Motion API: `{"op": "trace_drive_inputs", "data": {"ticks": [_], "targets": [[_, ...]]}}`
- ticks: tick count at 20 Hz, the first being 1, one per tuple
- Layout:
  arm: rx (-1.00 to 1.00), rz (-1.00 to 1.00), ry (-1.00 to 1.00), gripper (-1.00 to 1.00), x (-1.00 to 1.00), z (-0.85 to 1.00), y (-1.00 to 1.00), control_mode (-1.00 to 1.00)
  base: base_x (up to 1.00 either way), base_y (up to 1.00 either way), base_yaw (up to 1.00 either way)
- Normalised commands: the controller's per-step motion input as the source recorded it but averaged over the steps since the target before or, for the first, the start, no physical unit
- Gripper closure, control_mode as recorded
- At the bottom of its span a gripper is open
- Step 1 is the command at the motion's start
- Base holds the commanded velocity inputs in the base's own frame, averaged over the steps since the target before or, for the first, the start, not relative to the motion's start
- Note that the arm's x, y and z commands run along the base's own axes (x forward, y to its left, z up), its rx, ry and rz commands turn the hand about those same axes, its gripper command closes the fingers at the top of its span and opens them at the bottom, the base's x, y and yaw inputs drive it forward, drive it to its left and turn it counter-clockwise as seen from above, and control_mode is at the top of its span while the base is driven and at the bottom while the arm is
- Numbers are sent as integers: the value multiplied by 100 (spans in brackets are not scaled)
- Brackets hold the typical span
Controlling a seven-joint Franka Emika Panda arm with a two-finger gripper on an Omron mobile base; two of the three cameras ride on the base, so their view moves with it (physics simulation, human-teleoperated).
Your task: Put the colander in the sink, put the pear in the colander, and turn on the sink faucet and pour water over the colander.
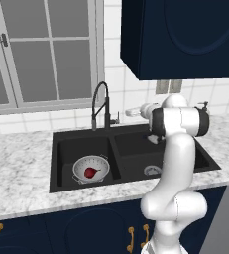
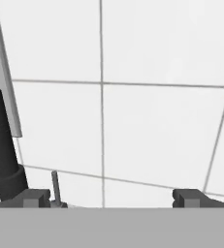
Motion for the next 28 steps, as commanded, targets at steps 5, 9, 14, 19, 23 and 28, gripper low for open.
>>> {"op": "trace_drive_inputs", "data": {"ticks": [5,9,14,19,23,28], "targets": [[-1,0,-3,-100,-3,-16,34,-100,0,0,0],[0,-1,0,-100,-10,-5,34,-100,0,0,0],[0,-6,0,-100,-2,-4,19,-100,0,0,0],[1,-14,-2,-100,2,-12,13,-100,0,0,0],[1,-11,-3,-100,1,-22,10,-100,0,0,0],[1,-3,-3,-100,2,-21,7,-100,0,0,0]]}}
